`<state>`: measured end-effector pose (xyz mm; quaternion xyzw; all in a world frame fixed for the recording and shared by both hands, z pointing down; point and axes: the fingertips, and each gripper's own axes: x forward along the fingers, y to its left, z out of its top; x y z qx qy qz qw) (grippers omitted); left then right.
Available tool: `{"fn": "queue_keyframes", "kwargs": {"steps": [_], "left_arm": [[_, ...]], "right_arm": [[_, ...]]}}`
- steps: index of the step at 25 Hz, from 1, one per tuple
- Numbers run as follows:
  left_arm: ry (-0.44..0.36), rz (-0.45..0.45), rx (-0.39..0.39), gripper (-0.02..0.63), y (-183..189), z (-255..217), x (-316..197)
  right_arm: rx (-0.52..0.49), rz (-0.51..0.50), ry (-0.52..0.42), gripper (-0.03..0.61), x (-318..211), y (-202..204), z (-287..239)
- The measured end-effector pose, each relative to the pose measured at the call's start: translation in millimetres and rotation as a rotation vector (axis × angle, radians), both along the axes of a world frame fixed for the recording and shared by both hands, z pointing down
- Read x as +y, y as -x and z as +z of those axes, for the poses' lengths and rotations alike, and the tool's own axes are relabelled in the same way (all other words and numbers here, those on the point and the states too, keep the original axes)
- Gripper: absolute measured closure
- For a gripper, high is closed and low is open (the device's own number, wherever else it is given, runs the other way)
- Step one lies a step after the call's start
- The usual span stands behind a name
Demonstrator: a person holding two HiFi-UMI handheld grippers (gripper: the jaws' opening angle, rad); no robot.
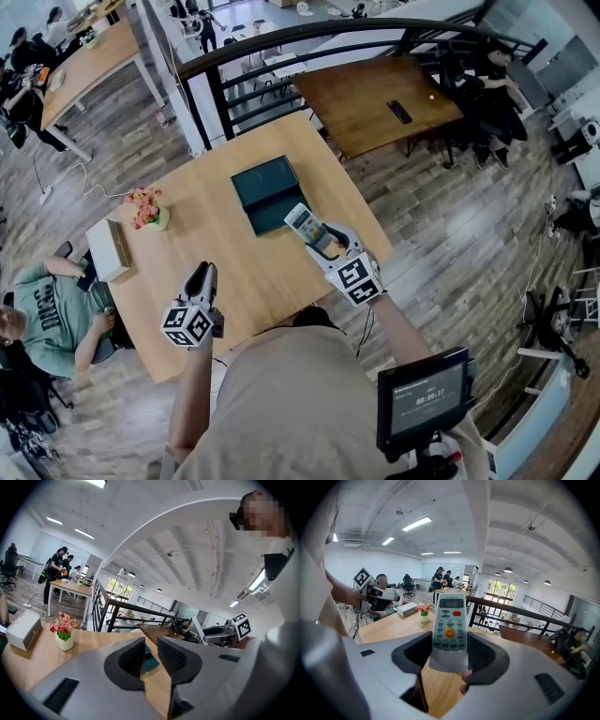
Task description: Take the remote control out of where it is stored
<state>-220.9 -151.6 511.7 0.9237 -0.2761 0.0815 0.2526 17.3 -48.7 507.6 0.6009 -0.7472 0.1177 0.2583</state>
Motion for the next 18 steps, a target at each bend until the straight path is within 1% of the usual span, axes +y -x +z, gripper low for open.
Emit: {"fn": "queue_keyframes", "kwargs": {"steps": [9,15,18], "left_arm": [[0.0,-0.007,0.016,0.552,-4.9,-3.2,7.9],[-0.012,-0.013,0.033,0.552,-13.7,-11.4,3.9],[0.013,-0.025,0.074,0.552,-20.4,-20.4,2.4]], "right_arm": [[0.014,0.001,-0.05,0.337,11.4,-2.3,-38.0],[0.02,-0.007,-0.063,0.337,11.7,-7.1,-48.8],[0.015,-0.012,-0.064,0.337,13.0,-12.0,-49.9]]}}
